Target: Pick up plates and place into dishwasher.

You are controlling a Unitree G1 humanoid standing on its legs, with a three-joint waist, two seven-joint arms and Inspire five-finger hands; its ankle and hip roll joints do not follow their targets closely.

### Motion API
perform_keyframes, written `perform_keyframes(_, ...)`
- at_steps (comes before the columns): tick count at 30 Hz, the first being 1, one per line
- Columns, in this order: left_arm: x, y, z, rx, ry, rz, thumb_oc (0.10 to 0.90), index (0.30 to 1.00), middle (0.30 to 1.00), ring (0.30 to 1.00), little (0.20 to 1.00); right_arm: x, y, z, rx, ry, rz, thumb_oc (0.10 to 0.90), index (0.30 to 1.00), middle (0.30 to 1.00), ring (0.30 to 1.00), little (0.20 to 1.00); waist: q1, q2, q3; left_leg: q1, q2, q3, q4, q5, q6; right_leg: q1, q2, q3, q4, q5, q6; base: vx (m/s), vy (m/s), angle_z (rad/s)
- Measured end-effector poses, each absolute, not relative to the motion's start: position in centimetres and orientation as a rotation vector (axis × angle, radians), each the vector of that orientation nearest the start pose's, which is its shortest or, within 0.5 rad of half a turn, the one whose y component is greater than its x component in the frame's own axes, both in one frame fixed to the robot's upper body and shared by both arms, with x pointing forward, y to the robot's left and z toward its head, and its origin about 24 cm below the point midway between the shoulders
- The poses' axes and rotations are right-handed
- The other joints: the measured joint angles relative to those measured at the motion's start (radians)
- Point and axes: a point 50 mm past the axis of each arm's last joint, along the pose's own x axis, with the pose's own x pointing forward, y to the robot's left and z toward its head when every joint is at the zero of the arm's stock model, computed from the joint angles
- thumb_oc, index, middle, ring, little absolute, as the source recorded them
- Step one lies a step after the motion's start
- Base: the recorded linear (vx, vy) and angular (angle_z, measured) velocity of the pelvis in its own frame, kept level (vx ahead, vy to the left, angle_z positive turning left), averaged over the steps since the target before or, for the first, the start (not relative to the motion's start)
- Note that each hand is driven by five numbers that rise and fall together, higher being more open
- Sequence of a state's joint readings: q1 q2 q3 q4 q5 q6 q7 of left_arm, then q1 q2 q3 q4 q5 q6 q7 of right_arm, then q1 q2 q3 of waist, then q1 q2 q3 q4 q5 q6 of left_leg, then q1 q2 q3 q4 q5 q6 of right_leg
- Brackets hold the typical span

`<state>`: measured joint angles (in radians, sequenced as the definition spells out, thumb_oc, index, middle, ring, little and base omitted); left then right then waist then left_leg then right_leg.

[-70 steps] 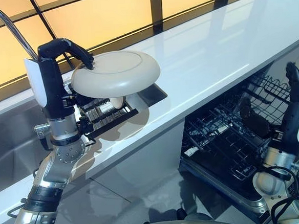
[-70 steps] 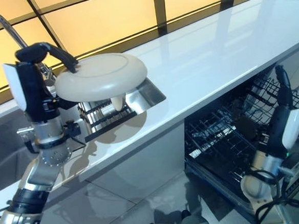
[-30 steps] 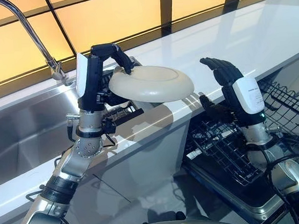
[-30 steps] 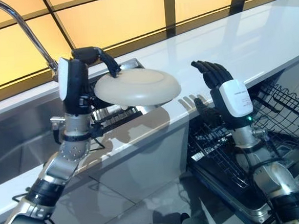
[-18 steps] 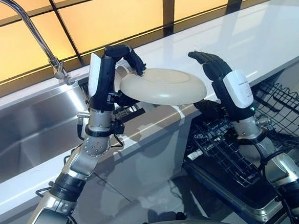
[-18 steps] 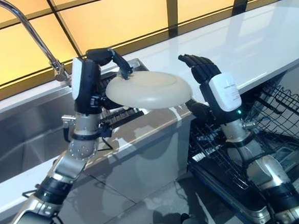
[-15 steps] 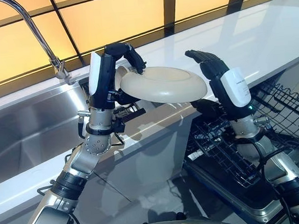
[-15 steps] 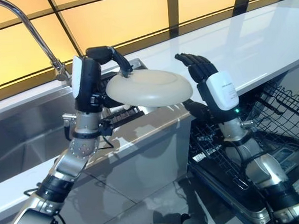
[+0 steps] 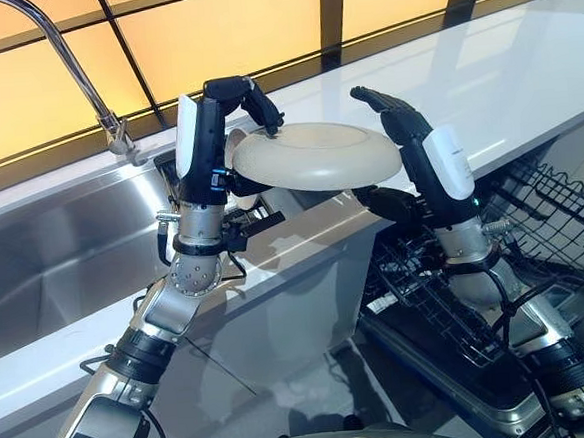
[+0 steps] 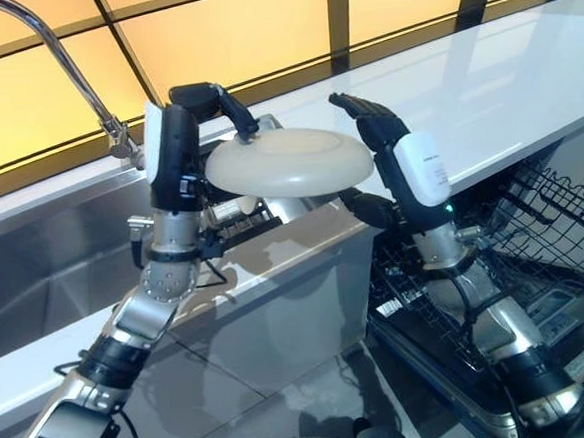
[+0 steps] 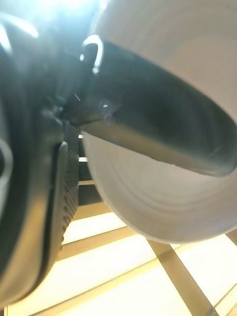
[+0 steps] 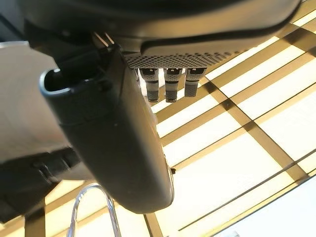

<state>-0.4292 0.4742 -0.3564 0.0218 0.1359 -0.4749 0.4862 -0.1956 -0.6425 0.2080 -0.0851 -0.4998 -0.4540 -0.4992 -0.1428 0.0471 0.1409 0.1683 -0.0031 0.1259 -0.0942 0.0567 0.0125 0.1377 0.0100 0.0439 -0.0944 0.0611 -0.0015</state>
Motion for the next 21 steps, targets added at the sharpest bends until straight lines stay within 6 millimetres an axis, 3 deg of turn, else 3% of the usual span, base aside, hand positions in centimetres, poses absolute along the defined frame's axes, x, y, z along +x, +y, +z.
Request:
perform_keyframes(8, 29.9, 12.9, 14.1, 0.426, -0.744, -0.059, 0.100, 0.300, 0.300, 0.300, 0.200, 24.9, -16.6, 16.3, -0.855, -0.991, 0.045, 0.800, 0.900, 0.900, 0.900, 0.900, -0.012, 0.000, 0.000, 0.002, 0.001, 0.013, 0.000, -0.001, 0.000, -0.003, 0.001, 0.013, 0.001, 0.002, -0.002, 0.02, -0.007, -0.05)
perform_keyframes(14, 30.2, 13.2, 13.3, 0.459, -0.712, -0.045, 0.100, 0.300, 0.300, 0.300, 0.200, 24.9, -16.6, 16.4, -0.854, -0.996, 0.058, 0.800, 0.900, 0.900, 0.900, 0.900, -0.026, -0.001, 0.000, 0.005, 0.001, 0.021, 0.000, -0.004, 0.001, -0.003, 0.001, 0.021, 0.001, 0.003, -0.004, 0.01, 0.001, -0.03)
perform_keyframes(15, 30.2, 13.3, 13.2, 0.462, -0.706, -0.044, 0.100, 0.300, 0.300, 0.300, 0.200, 24.9, -16.6, 16.4, -0.850, -0.999, 0.062, 0.501, 0.644, 0.644, 0.644, 0.601, -0.028, -0.001, 0.000, 0.005, 0.001, 0.022, 0.000, -0.004, 0.001, -0.003, 0.001, 0.022, 0.001, 0.003, -0.004, 0.00, 0.000, 0.00)
perform_keyframes(16, 30.3, 13.4, 13.0, 0.465, -0.700, -0.043, 0.100, 0.300, 0.300, 0.300, 0.200, 24.8, -16.5, 16.4, -0.844, -1.000, 0.064, 0.366, 0.528, 0.528, 0.528, 0.466, -0.028, -0.001, 0.000, 0.005, 0.001, 0.022, 0.000, -0.004, 0.001, -0.003, 0.002, 0.023, 0.001, 0.003, -0.004, 0.00, 0.000, 0.00)
perform_keyframes(17, 30.3, 13.4, 13.0, 0.465, -0.697, -0.042, 0.100, 0.300, 0.300, 0.300, 0.200, 24.8, -16.6, 16.5, -0.833, -0.999, 0.064, 0.100, 0.300, 0.300, 0.300, 0.200, -0.028, -0.001, 0.000, 0.006, 0.002, 0.023, 0.000, -0.004, 0.001, -0.003, 0.002, 0.023, 0.001, 0.003, -0.004, 0.00, 0.000, 0.00)
perform_keyframes(21, 30.3, 13.3, 12.9, 0.462, -0.692, -0.041, 0.100, 0.300, 0.300, 0.300, 0.200, 24.9, -16.6, 16.5, -0.819, -0.990, 0.070, 0.100, 0.300, 0.300, 0.300, 0.200, -0.027, -0.001, 0.000, 0.009, 0.001, 0.023, 0.000, -0.005, 0.001, 0.000, 0.002, 0.023, 0.001, 0.002, -0.003, 0.00, 0.000, 0.00)
